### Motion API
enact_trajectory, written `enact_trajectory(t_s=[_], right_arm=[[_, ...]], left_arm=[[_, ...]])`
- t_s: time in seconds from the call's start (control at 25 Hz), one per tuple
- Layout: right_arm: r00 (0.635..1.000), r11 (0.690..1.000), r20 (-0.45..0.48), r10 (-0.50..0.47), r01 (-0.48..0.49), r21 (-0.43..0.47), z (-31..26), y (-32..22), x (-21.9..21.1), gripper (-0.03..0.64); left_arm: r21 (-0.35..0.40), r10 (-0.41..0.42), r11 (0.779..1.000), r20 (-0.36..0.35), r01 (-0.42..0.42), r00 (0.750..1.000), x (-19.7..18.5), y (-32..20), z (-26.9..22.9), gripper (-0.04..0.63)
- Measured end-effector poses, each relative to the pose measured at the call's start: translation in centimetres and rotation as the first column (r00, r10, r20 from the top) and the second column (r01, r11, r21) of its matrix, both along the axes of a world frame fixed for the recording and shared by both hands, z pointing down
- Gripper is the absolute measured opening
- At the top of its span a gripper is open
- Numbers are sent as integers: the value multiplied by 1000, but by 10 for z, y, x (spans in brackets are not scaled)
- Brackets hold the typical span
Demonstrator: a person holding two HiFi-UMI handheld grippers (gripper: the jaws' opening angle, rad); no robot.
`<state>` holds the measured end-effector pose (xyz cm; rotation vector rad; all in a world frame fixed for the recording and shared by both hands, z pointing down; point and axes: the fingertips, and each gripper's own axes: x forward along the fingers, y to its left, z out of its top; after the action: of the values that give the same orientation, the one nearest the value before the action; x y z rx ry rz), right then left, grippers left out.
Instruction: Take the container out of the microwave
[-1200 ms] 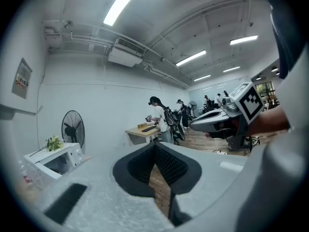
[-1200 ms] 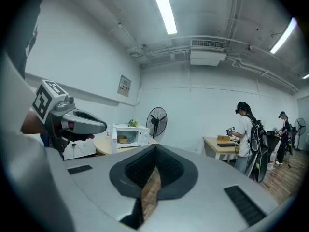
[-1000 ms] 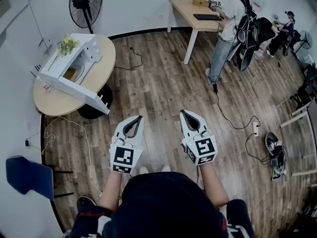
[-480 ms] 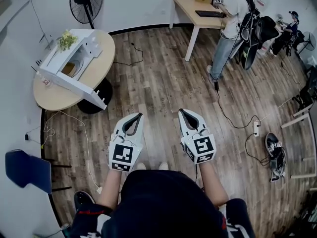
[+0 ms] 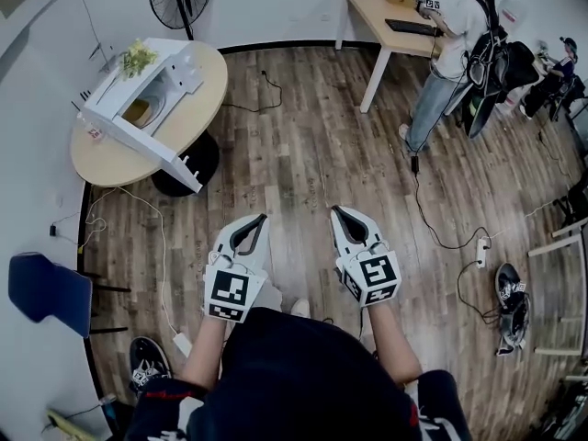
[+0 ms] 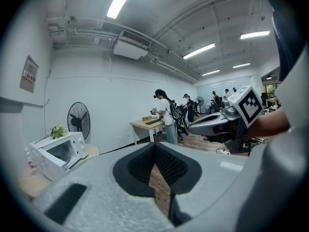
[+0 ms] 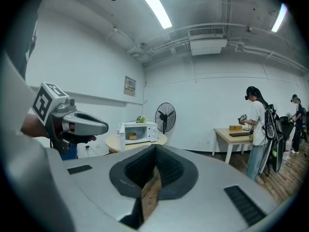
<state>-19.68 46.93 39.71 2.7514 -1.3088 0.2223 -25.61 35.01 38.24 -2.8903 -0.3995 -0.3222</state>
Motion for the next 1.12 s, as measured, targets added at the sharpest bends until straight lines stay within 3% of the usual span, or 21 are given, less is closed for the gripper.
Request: enact_trajectory(t_s=[0.32,0.72,1.12], right_arm=[[998,998,7,-65,65,-20,8,-50,44,8],[989,988,5,-146,146,-43,4,-159,148,8],[975,973,-7,-220,219,-70,-5,-274,228,8]], left_arm=[[-10,-54,999,8,54,999,40,-45,7,14],[-6,-121,993,-19,121,992,149,-144,-5,14],[-29,-162,987,-17,161,987,226,-242,-12,14]])
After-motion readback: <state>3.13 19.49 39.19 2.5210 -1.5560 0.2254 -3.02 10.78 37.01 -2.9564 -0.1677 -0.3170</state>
